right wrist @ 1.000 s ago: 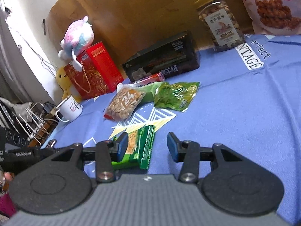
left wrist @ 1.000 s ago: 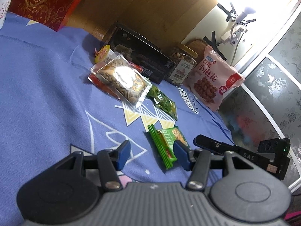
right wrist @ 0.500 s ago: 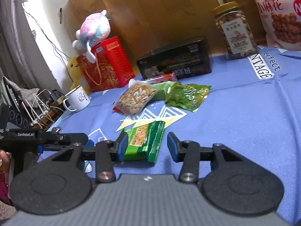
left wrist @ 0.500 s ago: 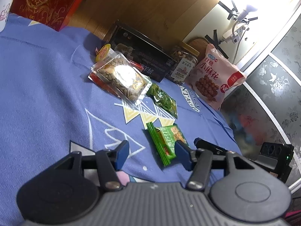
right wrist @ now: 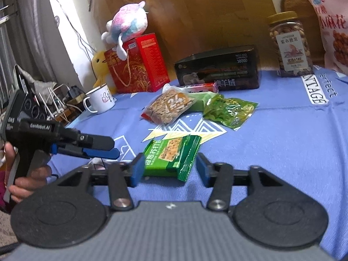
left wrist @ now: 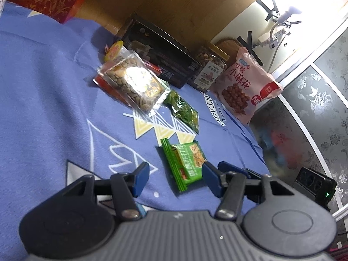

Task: Organize snacks
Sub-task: 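Lift the green biscuit pack off the cloth with both grippers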

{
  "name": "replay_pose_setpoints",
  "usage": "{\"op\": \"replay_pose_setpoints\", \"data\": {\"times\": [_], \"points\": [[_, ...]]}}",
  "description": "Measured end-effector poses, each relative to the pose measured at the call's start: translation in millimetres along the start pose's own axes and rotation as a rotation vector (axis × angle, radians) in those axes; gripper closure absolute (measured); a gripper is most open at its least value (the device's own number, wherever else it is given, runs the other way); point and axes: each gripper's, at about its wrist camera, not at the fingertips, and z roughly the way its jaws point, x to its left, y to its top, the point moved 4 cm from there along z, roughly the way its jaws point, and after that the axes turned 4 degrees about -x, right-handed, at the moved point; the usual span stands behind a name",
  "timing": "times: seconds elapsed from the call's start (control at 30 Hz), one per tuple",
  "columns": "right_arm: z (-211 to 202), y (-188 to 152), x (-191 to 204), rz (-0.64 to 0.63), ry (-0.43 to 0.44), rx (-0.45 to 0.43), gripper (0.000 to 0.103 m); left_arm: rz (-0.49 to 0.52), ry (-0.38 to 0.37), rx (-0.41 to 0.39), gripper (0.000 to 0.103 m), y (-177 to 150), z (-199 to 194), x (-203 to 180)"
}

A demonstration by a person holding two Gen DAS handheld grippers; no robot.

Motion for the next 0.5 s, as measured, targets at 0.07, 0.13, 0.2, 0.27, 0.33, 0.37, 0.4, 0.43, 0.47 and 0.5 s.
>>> {"op": "replay_pose_setpoints", "data": {"times": [0.07, 0.13, 0.2, 0.27, 0.33, 0.37, 0.4, 0.43, 0.47, 0.5], "points": [[1, -1, 1, -0.016, 0.004, 0.008, 0.045, 0.006, -0.002, 0.009, 0.048, 0, 4, -3], [2, -1, 1, -0.024, 0.012, 0.015, 0.045, 0.014, -0.005, 0.019, 0.048, 0, 9, -7], [5, -3, 3, -0.04, 0.016, 0.028, 0.043, 0.021, -0.009, 0.027, 0.048, 1, 13, -10], [9, -4, 4, -0.062, 0.019, 0.048, 0.042, 0.026, -0.014, 0.039, 0.048, 1, 18, -12], [13, -6, 4, -0.082, 0.021, 0.07, 0.042, 0.027, -0.018, 0.051, 0.045, 1, 24, -13], [16, -7, 5, -0.095, 0.018, 0.081, 0.042, 0.027, -0.019, 0.056, 0.045, 1, 26, -14], [18, -7, 6, -0.109, 0.014, 0.09, 0.042, 0.026, -0.023, 0.064, 0.045, 1, 29, -14], [20, -8, 7, -0.124, 0.01, 0.096, 0.042, 0.025, -0.027, 0.068, 0.045, 0, 31, -14], [22, -9, 8, -0.141, 0.007, 0.101, 0.042, 0.023, -0.03, 0.074, 0.045, 0, 34, -14], [23, -10, 9, -0.154, 0.006, 0.103, 0.042, 0.02, -0.033, 0.079, 0.045, -1, 36, -14]]}}
